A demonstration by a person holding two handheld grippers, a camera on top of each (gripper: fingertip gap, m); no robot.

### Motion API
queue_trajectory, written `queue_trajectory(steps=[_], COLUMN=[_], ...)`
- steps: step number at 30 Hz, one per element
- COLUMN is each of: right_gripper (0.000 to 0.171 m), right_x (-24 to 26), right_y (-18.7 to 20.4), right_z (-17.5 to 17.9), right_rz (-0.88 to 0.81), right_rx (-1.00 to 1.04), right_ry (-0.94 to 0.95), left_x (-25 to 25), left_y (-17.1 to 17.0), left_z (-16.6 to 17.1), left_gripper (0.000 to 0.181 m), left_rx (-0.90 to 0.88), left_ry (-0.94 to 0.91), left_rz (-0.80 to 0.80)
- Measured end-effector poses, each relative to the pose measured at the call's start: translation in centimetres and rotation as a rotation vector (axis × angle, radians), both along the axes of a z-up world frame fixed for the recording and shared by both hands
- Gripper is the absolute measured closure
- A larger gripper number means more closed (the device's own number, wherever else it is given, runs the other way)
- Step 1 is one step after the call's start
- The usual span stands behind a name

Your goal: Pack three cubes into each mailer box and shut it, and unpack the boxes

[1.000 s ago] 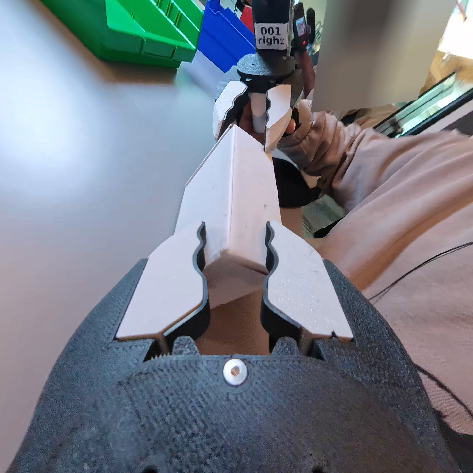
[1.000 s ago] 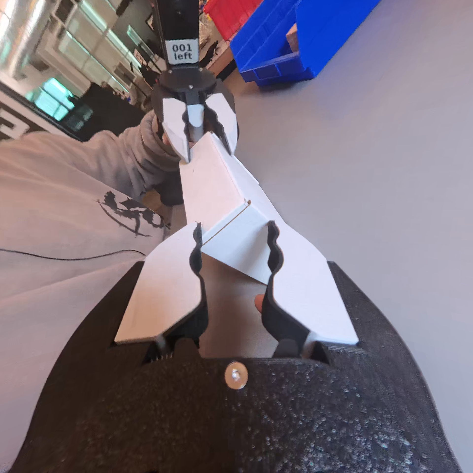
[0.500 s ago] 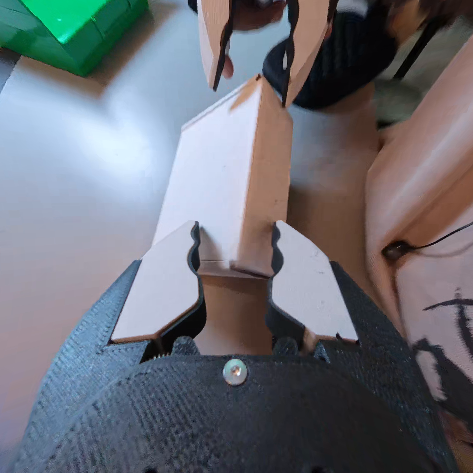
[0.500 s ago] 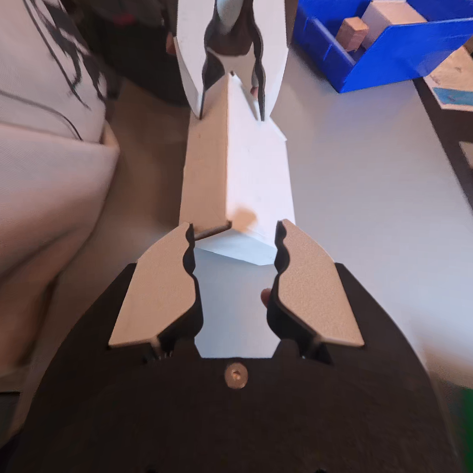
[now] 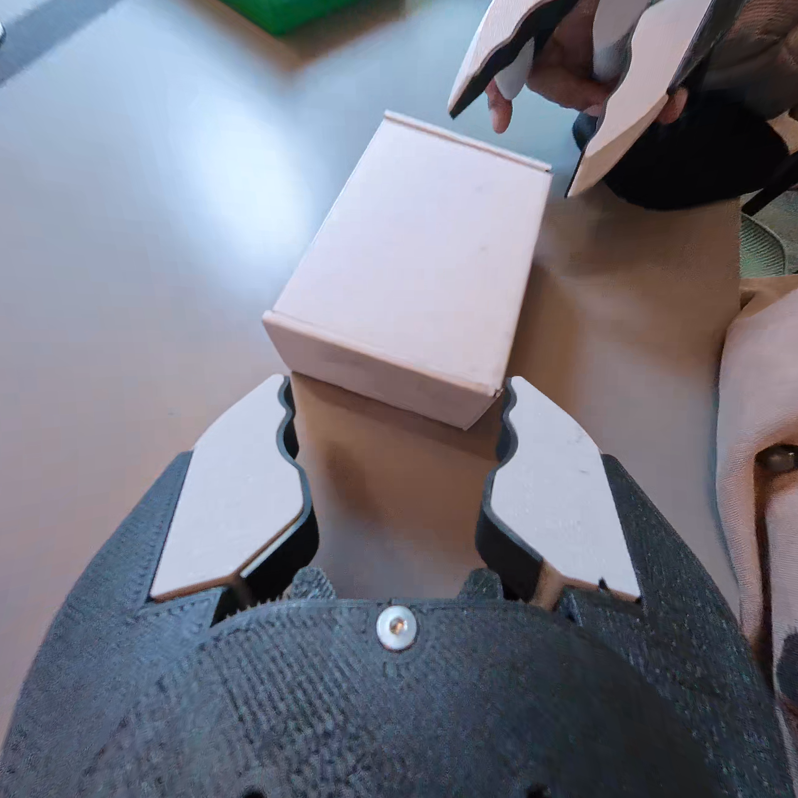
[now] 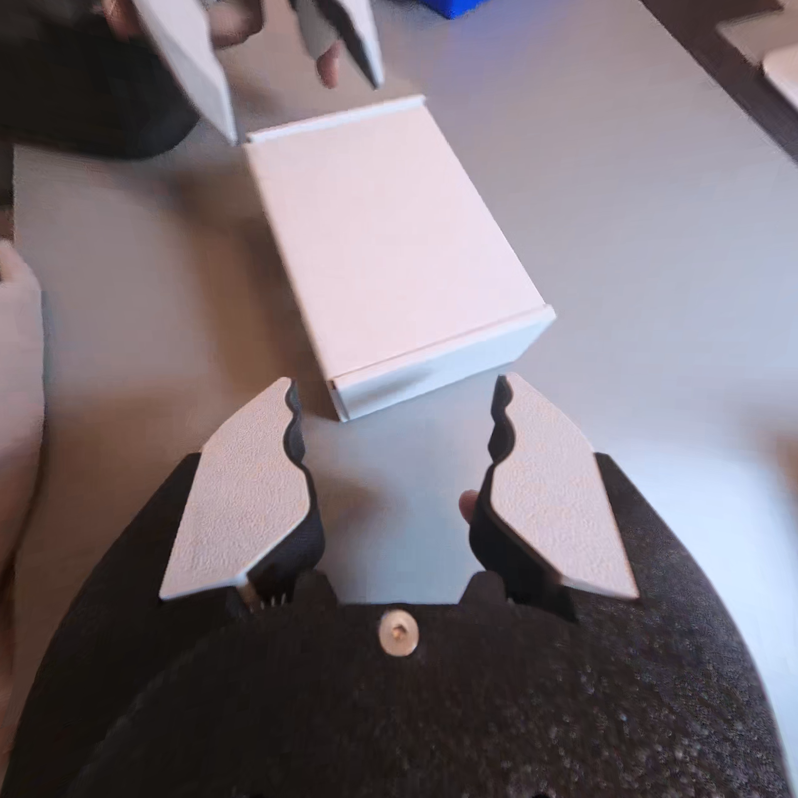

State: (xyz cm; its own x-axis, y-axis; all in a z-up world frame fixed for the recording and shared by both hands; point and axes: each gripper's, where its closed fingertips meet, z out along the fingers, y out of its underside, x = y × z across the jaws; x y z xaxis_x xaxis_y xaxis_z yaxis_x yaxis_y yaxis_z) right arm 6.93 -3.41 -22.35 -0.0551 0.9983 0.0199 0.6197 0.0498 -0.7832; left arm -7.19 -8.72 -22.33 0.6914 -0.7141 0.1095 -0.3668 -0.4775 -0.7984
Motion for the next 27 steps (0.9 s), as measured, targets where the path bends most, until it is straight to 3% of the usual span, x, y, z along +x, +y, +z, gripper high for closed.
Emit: queue_trajectory(steps=[1,5,8,18,27], right_gripper=[0.085,0.077,0.073,0.051,0.040], right_x=[0.0,-0.8,-1.6,-0.7,-3.0], right_y=[0.5,0.4,0.8,5.7,6.6], right_z=[-0.4,-2.1,-2.1,0.4,-3.2], right_rz=[-0.039,-0.071,-0.066,0.041,0.235], right_rx=[-0.042,-0.035,0.081,0.272,0.165], right_ry=[0.002,-0.055,-0.093,-0.344,-0.693], left_x=[-0.1,1.2,2.0,2.5,2.9], left_y=[0.0,0.0,1.0,5.2,6.1], left_z=[-0.9,-3.6,-3.4,-3.0,-2.3], left_gripper=[0.086,0.083,0.108,0.130,0.137], left_rx=[-0.019,-0.031,0.012,0.143,0.160], left_ry=[0.004,0.102,0.123,0.206,0.142], left_rz=[-0.002,-0.065,-0.080,-0.100,-0.083])
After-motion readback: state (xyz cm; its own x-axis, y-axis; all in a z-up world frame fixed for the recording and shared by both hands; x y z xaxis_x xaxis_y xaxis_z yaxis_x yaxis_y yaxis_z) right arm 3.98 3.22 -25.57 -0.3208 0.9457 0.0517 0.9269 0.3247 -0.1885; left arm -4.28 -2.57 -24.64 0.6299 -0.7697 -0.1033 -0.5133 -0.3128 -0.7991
